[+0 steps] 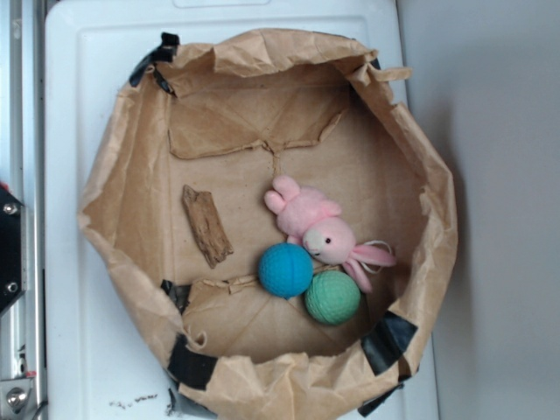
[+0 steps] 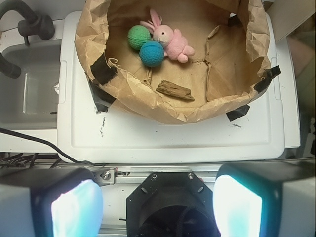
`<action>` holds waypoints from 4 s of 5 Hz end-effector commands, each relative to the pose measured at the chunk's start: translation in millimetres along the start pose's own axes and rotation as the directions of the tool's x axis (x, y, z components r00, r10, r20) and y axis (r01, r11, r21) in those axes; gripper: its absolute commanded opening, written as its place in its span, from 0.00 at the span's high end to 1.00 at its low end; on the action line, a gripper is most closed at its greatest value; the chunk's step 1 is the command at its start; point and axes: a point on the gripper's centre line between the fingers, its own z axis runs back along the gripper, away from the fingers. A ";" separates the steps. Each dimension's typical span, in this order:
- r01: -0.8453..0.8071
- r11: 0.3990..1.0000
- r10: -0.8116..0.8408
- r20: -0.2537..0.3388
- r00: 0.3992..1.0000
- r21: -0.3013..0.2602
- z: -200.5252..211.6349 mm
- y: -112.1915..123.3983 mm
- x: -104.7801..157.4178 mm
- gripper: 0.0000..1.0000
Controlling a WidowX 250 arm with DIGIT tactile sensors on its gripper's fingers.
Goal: Grab the pink bunny.
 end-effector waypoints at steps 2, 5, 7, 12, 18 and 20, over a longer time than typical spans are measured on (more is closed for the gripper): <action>0.011 1.000 -0.012 -0.066 0.998 -0.012 7.8 2.5 10.3 0.00; 0.011 1.000 -0.012 -0.066 0.998 -0.012 7.8 2.5 10.3 0.00; 0.011 1.000 -0.012 -0.066 0.998 -0.012 7.8 2.5 10.3 0.00; 0.011 1.000 -0.012 -0.066 0.998 -0.012 7.8 2.5 10.3 0.00; 0.011 1.000 -0.012 -0.066 0.998 -0.012 7.8 2.5 10.3 0.00; -0.017 1.000 0.015 -0.075 0.997 -0.022 7.1 -4.0 -2.6 0.00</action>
